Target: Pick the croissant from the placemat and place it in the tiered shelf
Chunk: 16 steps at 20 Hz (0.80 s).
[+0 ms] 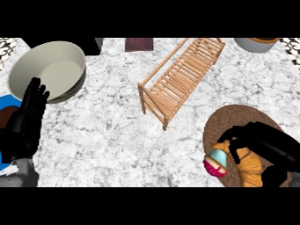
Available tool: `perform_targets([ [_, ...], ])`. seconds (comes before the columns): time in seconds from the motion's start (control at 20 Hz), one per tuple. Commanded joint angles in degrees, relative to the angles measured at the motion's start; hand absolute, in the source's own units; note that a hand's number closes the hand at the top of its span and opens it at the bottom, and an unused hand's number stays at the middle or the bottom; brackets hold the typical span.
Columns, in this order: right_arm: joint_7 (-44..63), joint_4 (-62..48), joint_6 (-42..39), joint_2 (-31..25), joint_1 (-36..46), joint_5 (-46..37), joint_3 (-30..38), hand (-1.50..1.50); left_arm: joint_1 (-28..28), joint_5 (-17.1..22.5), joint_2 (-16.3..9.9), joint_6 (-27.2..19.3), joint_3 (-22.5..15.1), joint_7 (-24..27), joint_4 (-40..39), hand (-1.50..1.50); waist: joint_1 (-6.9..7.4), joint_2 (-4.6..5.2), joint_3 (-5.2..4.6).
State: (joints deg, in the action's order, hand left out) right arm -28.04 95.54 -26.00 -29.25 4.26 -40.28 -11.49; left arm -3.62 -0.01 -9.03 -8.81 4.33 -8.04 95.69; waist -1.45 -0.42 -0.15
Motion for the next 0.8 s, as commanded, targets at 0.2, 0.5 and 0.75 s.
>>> perform_targets([
  [0.2, 17.39, 13.73, -12.16, 3.32, 3.92, 22.52, 19.1, 1.5, -1.41, 1.3, -1.47, 1.59, 1.14, -1.42, -0.1, 0.0, 0.28, 0.08, -0.02],
  [0.5, 30.81, 13.85, -15.22, 0.57, 13.26, 29.97, 27.18, 1.5, -0.13, -1.92, 0.73, 0.31, -1.19, 2.29, -1.26, 0.0, 1.36, 0.36, 0.08],
  [0.75, 36.38, 7.77, -10.42, 4.4, 21.81, 26.54, 22.7, 1.5, 1.61, -1.29, 1.47, 0.27, -1.65, -1.69, 4.48, 0.0, 2.04, 0.41, 0.13],
])
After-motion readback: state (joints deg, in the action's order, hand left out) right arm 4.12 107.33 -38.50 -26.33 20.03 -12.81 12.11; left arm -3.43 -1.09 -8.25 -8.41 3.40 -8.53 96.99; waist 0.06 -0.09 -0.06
